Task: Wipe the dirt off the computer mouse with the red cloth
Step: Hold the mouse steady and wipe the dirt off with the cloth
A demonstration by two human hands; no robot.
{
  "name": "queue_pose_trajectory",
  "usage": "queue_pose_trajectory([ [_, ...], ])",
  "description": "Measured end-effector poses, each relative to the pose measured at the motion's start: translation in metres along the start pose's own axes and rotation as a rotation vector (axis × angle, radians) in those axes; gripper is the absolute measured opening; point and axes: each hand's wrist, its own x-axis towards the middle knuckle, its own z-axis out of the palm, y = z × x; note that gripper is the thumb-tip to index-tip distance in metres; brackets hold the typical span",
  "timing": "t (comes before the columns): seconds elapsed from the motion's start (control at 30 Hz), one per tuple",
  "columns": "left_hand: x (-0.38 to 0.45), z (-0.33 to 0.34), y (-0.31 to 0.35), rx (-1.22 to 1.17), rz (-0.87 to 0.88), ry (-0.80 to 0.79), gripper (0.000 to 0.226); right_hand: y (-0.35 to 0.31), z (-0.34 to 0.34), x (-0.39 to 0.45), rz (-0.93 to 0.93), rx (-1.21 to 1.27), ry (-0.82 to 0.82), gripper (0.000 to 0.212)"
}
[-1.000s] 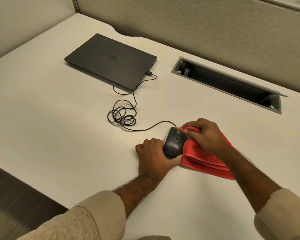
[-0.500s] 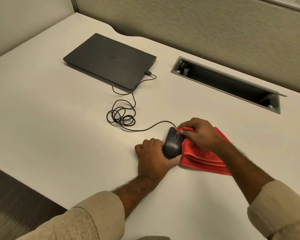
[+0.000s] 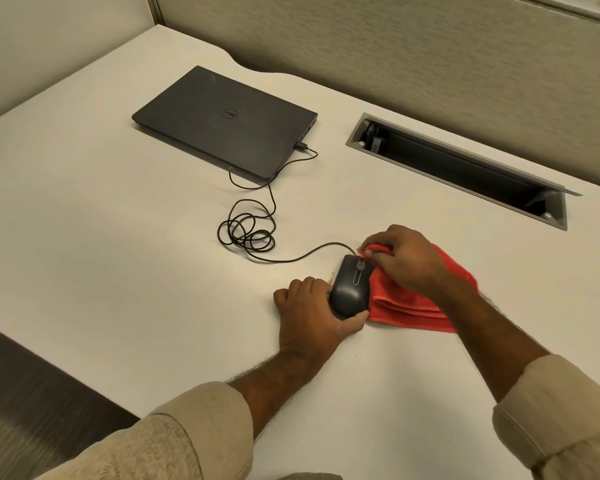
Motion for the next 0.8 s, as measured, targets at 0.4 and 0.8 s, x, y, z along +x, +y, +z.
queue_pose_trajectory([
  [0.4, 0.001, 0.000, -0.001, -0.009, -0.008, -0.014, 0.056, -0.011, 0.005, 0.001, -0.059, 0.072, -0.048, 0.016],
  [0.8, 0.001, 0.001, -0.002, 0.002, -0.014, -0.025, 0.058, -0.006, 0.011, -0.021, -0.108, 0.235, -0.034, 0.017],
])
